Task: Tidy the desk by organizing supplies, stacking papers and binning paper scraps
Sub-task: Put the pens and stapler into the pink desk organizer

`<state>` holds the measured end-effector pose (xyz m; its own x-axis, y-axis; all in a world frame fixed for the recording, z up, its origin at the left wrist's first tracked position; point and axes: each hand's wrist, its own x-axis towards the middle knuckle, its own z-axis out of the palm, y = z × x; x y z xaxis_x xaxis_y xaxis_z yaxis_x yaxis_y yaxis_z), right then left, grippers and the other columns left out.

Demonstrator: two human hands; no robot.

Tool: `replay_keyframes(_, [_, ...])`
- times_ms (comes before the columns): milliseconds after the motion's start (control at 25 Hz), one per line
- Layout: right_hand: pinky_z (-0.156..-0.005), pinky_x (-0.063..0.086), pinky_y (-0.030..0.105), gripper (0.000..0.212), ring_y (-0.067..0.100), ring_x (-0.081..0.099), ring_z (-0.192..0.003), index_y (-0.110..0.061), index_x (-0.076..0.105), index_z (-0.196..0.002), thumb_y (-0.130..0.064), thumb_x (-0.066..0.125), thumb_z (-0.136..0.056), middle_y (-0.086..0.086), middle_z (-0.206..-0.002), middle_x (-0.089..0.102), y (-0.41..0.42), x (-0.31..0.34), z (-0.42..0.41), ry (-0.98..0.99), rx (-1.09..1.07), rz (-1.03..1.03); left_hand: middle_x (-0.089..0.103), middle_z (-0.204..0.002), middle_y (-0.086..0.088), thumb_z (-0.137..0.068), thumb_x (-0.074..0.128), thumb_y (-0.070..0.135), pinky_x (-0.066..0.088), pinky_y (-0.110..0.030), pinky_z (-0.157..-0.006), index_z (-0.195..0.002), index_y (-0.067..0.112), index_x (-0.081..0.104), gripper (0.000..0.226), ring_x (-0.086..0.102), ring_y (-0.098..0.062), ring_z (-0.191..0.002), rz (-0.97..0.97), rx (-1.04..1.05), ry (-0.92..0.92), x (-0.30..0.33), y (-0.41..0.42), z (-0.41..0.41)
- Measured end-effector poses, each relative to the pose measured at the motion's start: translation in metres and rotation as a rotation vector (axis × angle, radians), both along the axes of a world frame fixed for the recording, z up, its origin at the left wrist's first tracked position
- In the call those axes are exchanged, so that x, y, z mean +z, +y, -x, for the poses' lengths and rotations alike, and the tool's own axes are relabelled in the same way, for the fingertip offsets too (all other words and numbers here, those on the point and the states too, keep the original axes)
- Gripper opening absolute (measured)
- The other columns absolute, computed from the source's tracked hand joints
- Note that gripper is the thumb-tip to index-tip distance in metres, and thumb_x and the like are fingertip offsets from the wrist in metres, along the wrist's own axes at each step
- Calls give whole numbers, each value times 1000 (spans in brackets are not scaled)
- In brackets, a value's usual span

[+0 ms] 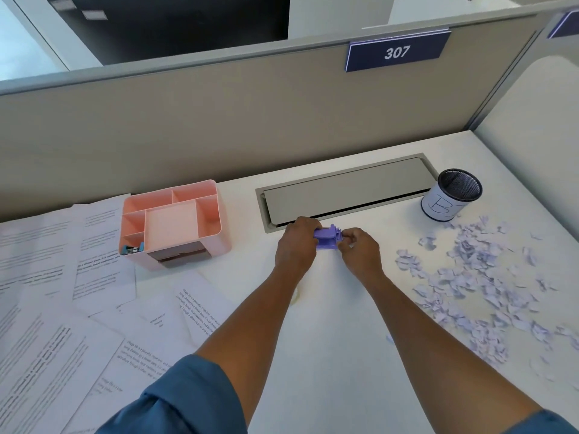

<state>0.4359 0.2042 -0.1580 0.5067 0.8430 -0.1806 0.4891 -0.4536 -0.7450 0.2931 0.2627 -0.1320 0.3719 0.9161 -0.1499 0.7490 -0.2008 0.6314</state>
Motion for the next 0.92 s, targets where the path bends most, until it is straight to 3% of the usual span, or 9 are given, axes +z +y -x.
replay_keyframes(160, [-80,49,27,25,16,60,-92,-11,65,-114,-9,62,-89,4,-108,68,0,10,11,101,-21,-14,64,-103,-2,-74,33,18,52,-35,-77,-102,20,64,41,59,-23,-87,32,58,-41,9,-8,11])
replay_keyframes(320, [-65,60,26,23,24,73,-77,-11,60,-113,-14,62,-90,11,-100,71,-1,22,28,419,-142,15,63,-101,-1,-80,42,4,45,-29,-66,-98,21,63,33,58,-21,-82,-17,111,-83,15,-17,29])
replay_keyframes(440, [-79,61,43,18,28,74,-66,-12,61,-110,-14,61,-92,14,-90,74,0,31,41,554,-131,-3,63,-106,-2,-84,47,-1,43,-23,-67,-101,20,64,32,60,-22,-87,-30,125,-100,25,-20,48])
replay_keyframes(600, [-77,62,42,18,25,73,-61,-14,64,-107,-14,62,-90,12,-90,73,3,49,57,477,-95,-68,55,-140,4,-97,57,16,47,-30,-95,-133,23,54,37,55,-17,-121,-115,137,-96,32,-31,87])
replay_keyframes(800, [-50,53,19,18,24,72,-66,-16,61,-109,-12,60,-91,12,-99,70,8,83,76,359,-17,-112,55,-141,-1,-96,62,14,53,-41,-95,-133,22,52,39,53,-22,-126,-375,231,5,43,-41,153])
replay_keyframes(920, [-47,48,14,19,23,72,-67,-16,61,-110,-13,59,-92,11,-100,69,18,106,94,315,16,-149,53,-141,-7,-92,61,5,54,-46,-95,-136,15,49,46,47,-26,-129,-451,302,73,51,-35,182])
